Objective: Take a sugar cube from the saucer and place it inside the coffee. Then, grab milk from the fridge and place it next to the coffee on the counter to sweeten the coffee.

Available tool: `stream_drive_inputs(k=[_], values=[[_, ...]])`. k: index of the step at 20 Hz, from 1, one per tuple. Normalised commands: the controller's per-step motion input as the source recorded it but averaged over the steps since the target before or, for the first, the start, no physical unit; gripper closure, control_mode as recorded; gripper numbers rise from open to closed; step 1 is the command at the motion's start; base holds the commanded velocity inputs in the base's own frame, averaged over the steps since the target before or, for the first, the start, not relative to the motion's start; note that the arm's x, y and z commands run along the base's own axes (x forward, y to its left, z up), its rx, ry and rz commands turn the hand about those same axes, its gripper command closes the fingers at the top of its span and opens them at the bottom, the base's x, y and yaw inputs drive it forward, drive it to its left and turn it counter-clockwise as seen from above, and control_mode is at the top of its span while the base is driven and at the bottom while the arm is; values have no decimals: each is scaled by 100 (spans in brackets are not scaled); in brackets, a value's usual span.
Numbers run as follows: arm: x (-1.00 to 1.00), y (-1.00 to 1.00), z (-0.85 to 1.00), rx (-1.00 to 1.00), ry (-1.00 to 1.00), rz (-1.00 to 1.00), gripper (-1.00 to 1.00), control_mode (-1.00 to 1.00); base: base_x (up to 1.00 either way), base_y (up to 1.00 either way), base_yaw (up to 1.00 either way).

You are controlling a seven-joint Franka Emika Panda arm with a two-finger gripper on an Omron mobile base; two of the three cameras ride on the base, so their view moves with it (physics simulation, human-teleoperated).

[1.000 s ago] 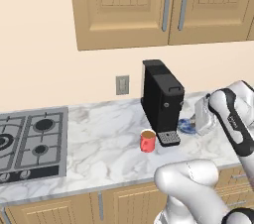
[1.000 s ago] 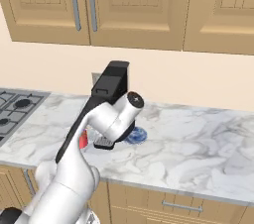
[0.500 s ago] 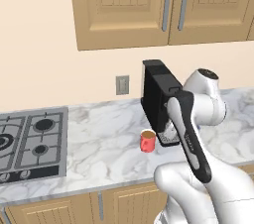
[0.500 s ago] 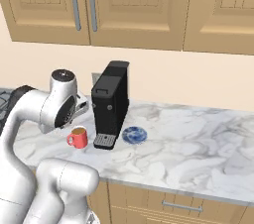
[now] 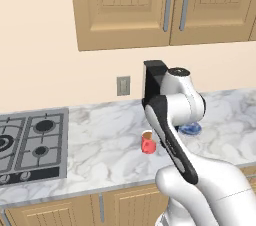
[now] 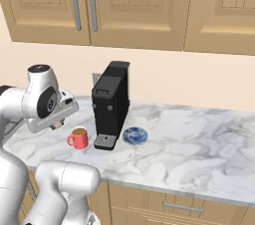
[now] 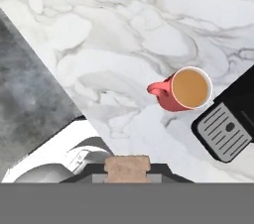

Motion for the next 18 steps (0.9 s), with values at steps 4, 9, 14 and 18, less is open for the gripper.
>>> stream_drive_inputs(k=[4,9,14,18], values=[[21,0,-24,-20,-11,-3,100,-100,0,0,0],[24,0,-27,-8,-4,-1,100,-100,0,0,0],[28,0,-29,-4,0,-5,100,-100,0,0,0],[31,0,-28,0,-1,-5,100,-100,0,0,0]])
